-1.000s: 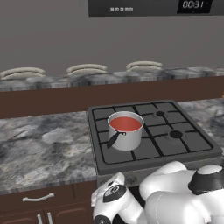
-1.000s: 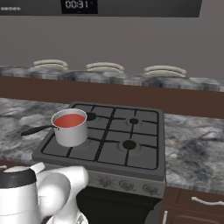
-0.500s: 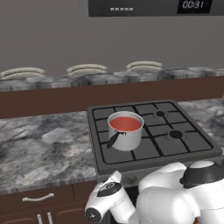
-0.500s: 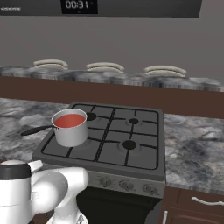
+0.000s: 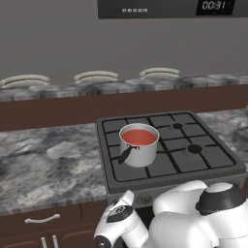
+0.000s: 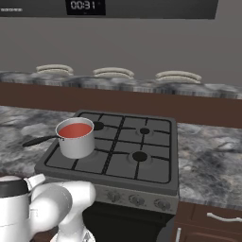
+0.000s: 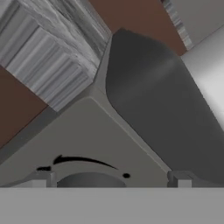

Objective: Wait until the marinara sauce is simmered to a deep red color and then turn off the stove.

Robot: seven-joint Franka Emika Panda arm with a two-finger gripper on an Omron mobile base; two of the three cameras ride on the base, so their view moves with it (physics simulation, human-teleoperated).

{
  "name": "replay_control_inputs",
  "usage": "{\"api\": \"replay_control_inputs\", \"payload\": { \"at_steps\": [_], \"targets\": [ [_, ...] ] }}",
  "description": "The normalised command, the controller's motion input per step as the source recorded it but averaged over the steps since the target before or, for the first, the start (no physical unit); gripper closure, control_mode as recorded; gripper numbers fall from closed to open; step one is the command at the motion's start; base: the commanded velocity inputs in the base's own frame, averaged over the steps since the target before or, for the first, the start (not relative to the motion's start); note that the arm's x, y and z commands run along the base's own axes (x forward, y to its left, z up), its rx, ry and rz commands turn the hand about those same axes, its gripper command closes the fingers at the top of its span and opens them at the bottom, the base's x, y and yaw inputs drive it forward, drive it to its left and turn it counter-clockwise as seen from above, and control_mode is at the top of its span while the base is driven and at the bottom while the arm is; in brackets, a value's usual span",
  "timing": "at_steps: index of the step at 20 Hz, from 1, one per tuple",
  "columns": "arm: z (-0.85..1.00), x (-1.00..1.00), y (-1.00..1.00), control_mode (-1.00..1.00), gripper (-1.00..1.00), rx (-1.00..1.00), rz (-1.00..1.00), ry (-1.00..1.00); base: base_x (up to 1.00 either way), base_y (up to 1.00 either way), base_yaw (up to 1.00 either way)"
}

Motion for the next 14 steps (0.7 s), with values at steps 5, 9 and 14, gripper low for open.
{"api": "replay_control_inputs", "payload": {
  "at_steps": [5, 9, 14],
  "targets": [
    [-0.19, -0.14, -0.41, -1.00, -1.00, 0.00, 0.06, -0.03, 0.00, 0.00, 0.00],
    [0.00, 0.00, -0.07, -1.00, -1.00, 0.00, 0.01, 0.00, 0.00, 0.00, 0.00],
    [-0.03, 0.00, -0.65, -1.00, -1.00, 0.00, 0.00, -0.01, 0.00, 0.00, 0.00]
  ]
}}
